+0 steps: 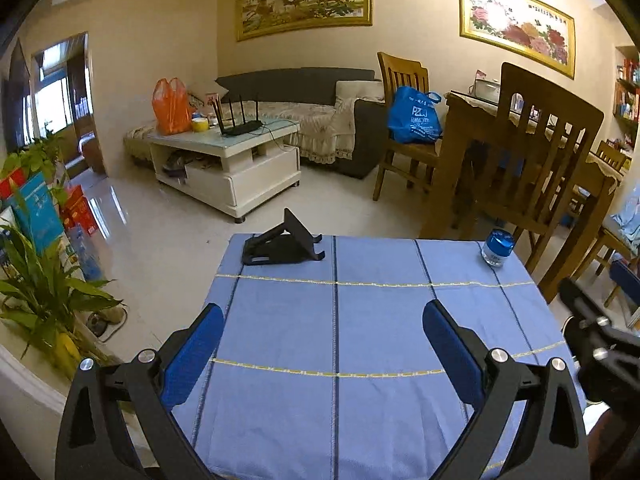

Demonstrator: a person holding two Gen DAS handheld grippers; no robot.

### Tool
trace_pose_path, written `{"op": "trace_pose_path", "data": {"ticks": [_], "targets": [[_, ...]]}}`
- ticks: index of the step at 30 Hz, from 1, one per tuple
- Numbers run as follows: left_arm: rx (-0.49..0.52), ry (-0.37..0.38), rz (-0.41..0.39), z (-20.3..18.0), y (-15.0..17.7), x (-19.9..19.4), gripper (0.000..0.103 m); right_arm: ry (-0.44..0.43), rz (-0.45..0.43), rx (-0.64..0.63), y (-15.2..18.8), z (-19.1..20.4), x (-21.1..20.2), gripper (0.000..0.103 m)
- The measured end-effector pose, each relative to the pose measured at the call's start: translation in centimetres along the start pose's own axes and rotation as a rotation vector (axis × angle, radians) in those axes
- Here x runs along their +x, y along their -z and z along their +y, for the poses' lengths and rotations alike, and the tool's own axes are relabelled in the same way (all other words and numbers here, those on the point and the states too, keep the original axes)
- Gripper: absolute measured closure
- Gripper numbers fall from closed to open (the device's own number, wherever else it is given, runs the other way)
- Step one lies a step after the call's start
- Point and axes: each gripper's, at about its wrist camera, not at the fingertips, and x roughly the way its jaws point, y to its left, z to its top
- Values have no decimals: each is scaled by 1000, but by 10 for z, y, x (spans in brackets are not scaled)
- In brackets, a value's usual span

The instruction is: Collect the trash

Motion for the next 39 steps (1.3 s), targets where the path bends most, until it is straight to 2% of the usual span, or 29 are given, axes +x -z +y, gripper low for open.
{"op": "trace_pose_path", "data": {"ticks": [4, 16, 39], "targets": [[38, -30, -4, -6, 6, -1, 7, -6, 31, -28, 9, 18, 10, 5], [46, -40, 10, -9, 9, 0, 7, -55, 71, 17, 17, 7, 6, 5], [58, -50, 4, -16, 13, -3, 7, -76, 99, 47, 28, -3, 8, 5]]}}
